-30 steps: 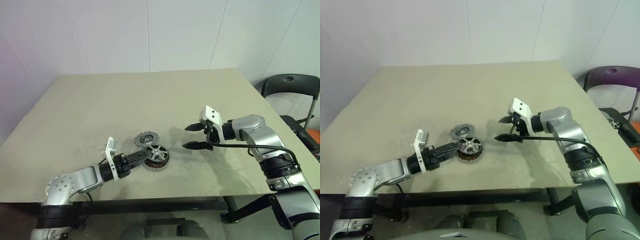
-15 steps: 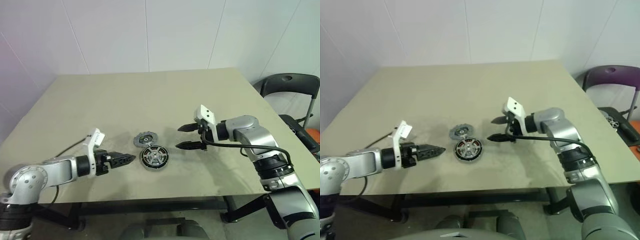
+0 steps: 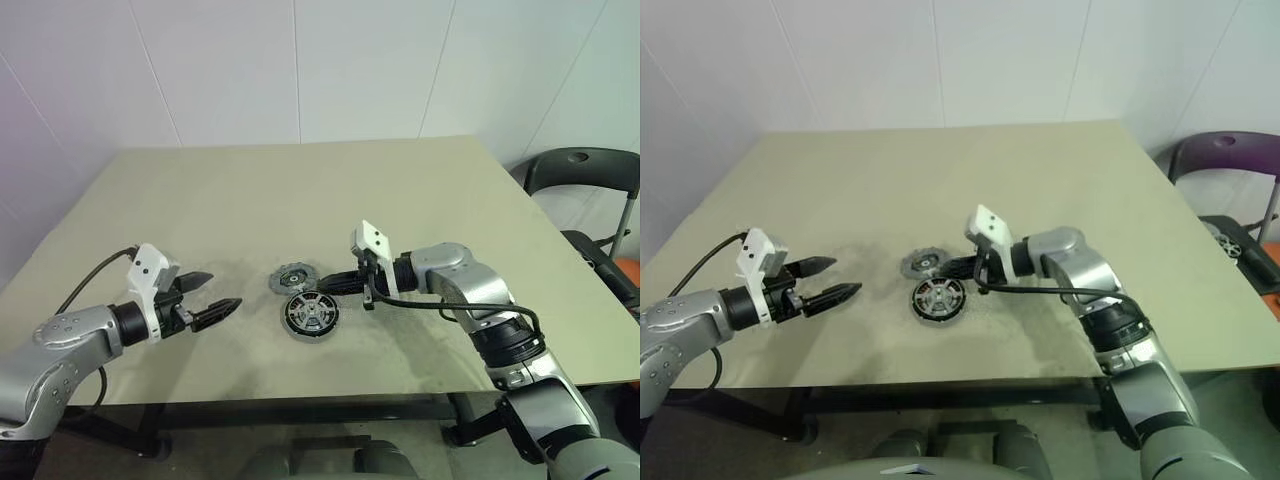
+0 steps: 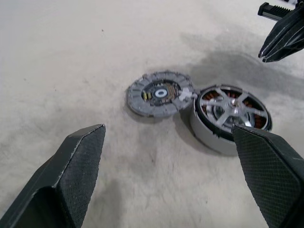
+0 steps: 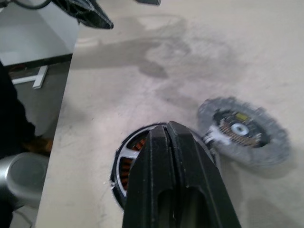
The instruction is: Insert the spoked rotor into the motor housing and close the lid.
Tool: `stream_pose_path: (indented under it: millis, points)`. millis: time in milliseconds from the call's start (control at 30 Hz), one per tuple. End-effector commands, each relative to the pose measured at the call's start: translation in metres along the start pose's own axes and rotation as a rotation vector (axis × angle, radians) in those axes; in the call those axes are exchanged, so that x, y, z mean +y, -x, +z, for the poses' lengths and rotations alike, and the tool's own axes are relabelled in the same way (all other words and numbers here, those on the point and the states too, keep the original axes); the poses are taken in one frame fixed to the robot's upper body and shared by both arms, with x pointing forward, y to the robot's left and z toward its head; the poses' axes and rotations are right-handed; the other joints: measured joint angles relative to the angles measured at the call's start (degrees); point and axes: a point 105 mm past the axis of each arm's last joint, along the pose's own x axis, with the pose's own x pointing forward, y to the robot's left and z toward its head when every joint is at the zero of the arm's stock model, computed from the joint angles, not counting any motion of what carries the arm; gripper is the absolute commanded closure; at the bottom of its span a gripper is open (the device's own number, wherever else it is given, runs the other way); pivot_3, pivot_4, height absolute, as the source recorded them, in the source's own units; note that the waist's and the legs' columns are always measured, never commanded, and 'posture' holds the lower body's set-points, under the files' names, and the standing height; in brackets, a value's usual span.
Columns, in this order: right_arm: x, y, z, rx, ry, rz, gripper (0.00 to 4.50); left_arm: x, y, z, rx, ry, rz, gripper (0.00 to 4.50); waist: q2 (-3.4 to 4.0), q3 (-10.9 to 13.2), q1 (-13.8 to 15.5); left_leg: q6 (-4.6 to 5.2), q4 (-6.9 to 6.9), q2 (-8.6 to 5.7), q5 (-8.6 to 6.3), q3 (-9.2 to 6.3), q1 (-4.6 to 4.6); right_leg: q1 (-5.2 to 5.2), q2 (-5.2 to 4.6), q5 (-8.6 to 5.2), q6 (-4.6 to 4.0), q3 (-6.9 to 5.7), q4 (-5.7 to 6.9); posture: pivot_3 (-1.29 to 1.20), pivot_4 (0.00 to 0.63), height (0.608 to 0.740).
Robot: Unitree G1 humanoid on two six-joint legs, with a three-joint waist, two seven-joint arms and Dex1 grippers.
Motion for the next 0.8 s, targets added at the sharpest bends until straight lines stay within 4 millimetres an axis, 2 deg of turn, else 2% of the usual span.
stream_pose_path:
  millis: [33,133,200,400,567,667,733,800]
  points:
    - [0.007,-0.010,-0.008,0.018,0.006,0.044,4.49,-0.003,0.002,0.009,-0.039,-0.049,0.000,0.00,0.00,0.00,-0.02,0.00,0.00,0.00,0.00,-0.01,0.00,0.00,0.00,0.02,0.04,0.00,0.00,0.00,0.000,0.740]
    - [0.003,-0.017,-0.041,0.151,-0.008,0.034,4.49,-0.004,0.001,0.007,-0.045,-0.044,0.005,0.00,0.00,0.00,-0.05,0.00,0.02,0.00,0.00,-0.01,0.02,0.02,0.01,0.03,0.05,-0.01,0.02,0.00,0.000,0.740]
    - [-0.001,-0.020,-0.050,0.181,-0.027,0.017,4.49,-0.004,0.001,0.005,-0.046,-0.039,0.010,0.00,0.02,0.01,-0.06,0.00,0.05,-0.01,0.00,0.01,0.04,0.04,0.01,0.03,0.05,-0.01,0.02,0.00,0.000,0.740]
    - [-0.006,-0.022,-0.037,0.147,-0.004,0.024,4.49,-0.004,0.002,0.001,-0.046,-0.034,0.021,0.00,0.02,-0.02,-0.16,-0.01,0.09,0.03,0.01,-0.02,0.18,0.15,0.08,0.03,0.04,-0.02,0.11,0.00,0.000,0.740]
    - [-0.009,-0.021,0.011,-0.033,-0.004,0.039,4.49,-0.002,0.003,-0.001,-0.040,-0.034,0.031,0.00,0.04,0.00,-0.28,-0.01,0.14,0.03,0.01,-0.02,0.16,0.15,0.07,0.03,0.03,-0.01,0.12,0.00,0.000,0.740]
    - [-0.009,-0.026,0.026,-0.085,-0.001,0.043,4.49,-0.002,0.002,-0.001,-0.044,-0.033,0.034,0.00,0.04,0.00,-0.27,-0.01,0.08,0.03,0.01,-0.17,0.13,0.08,0.08,0.05,0.06,-0.01,0.13,0.00,0.000,0.740]
    - [-0.010,-0.033,0.025,-0.080,-0.008,0.042,4.49,-0.002,0.001,0.000,-0.047,-0.032,0.035,0.00,0.02,-0.02,-0.23,-0.01,0.00,0.03,0.01,-0.21,0.13,0.06,0.07,0.05,0.07,-0.03,0.11,0.00,0.000,0.740]
    - [-0.008,-0.040,0.007,0.005,0.000,0.052,4.49,-0.003,0.001,0.000,-0.049,-0.031,0.034,0.00,0.02,-0.01,-0.10,-0.01,-0.02,0.02,0.00,-0.23,0.08,0.01,0.06,0.05,0.07,-0.03,0.10,0.00,0.000,0.740]
